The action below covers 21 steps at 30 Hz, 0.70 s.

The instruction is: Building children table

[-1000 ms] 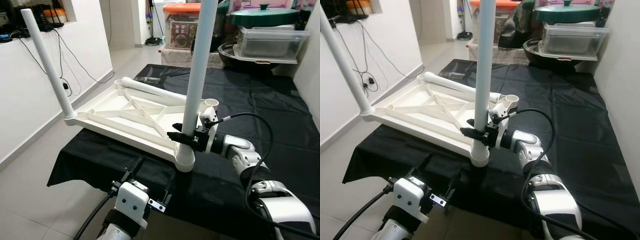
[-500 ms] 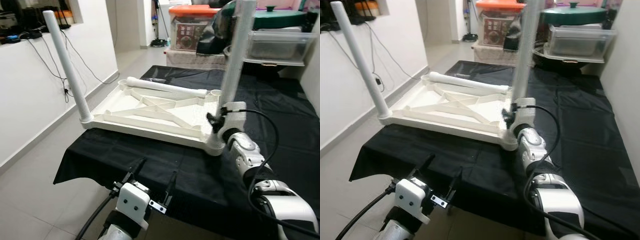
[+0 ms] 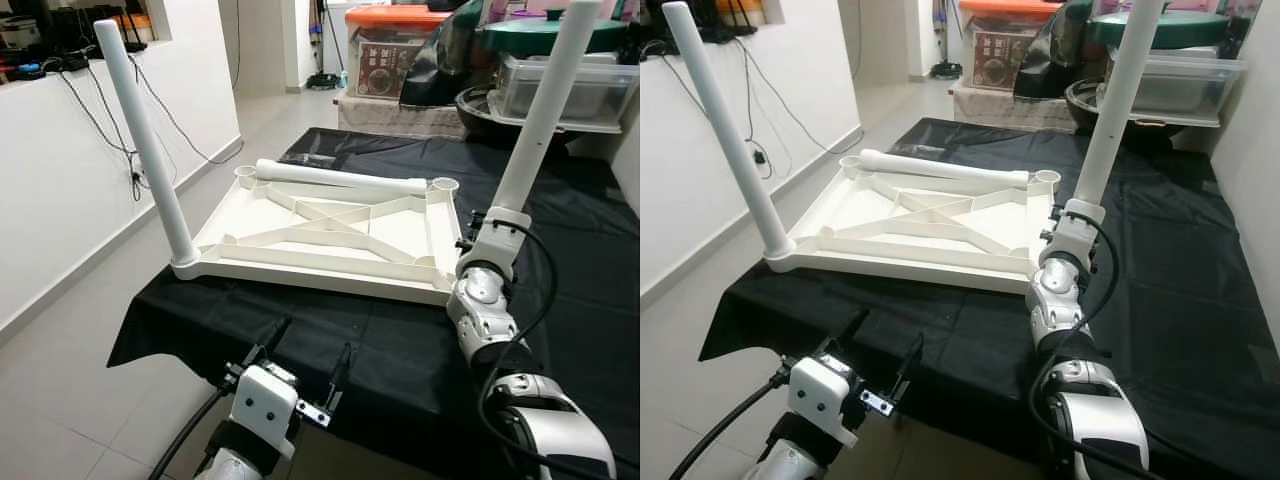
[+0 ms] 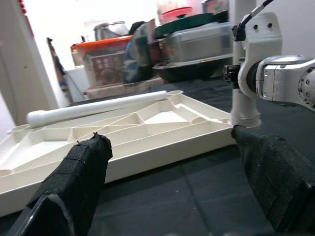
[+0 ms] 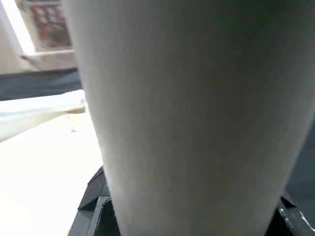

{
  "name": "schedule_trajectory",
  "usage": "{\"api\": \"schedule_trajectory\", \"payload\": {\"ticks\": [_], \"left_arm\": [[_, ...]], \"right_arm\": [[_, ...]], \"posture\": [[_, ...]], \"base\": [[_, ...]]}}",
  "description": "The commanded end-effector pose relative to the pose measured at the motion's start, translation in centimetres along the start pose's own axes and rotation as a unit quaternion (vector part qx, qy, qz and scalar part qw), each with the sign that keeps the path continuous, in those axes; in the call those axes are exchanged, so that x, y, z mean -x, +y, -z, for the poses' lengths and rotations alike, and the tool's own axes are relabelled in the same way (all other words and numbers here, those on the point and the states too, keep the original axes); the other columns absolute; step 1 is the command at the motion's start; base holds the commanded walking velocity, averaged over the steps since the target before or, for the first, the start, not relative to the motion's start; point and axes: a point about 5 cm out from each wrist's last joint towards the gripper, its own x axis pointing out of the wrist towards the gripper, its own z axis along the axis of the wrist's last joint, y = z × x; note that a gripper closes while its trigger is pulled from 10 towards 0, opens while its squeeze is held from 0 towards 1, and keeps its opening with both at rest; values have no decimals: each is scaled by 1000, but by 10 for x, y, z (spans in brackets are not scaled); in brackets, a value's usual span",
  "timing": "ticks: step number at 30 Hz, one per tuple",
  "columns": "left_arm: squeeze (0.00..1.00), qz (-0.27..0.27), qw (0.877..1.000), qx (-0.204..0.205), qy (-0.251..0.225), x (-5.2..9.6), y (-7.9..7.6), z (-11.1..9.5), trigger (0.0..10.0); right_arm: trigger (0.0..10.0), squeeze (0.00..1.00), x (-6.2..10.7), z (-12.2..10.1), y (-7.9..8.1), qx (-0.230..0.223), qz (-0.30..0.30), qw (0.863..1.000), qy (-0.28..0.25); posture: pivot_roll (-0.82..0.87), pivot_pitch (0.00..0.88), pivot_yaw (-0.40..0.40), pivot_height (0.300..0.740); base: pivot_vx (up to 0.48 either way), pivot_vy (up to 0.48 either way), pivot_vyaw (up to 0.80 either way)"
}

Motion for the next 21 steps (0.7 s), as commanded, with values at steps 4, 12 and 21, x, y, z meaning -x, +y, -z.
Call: {"api": "schedule_trajectory", "payload": {"ticks": [4,12,21], "left_arm": [[0,3,1000,4,14,2,1,5,10000],[0,0,1000,4,14,1,1,5,10000],[0,1,1000,4,15,1,1,6,10000]], "right_arm": [[10000,1000,7,12,11,-20,-48,999,17],[10000,0,-1,-9,24,-67,-208,976,-7],[10000,0,13,-9,34,-40,-518,853,60]], "posture": [[37,0,8,740],[41,0,7,740],[43,0,10,740]], "base": [[0,0,0],[0,0,0],[0,0,0]]}}
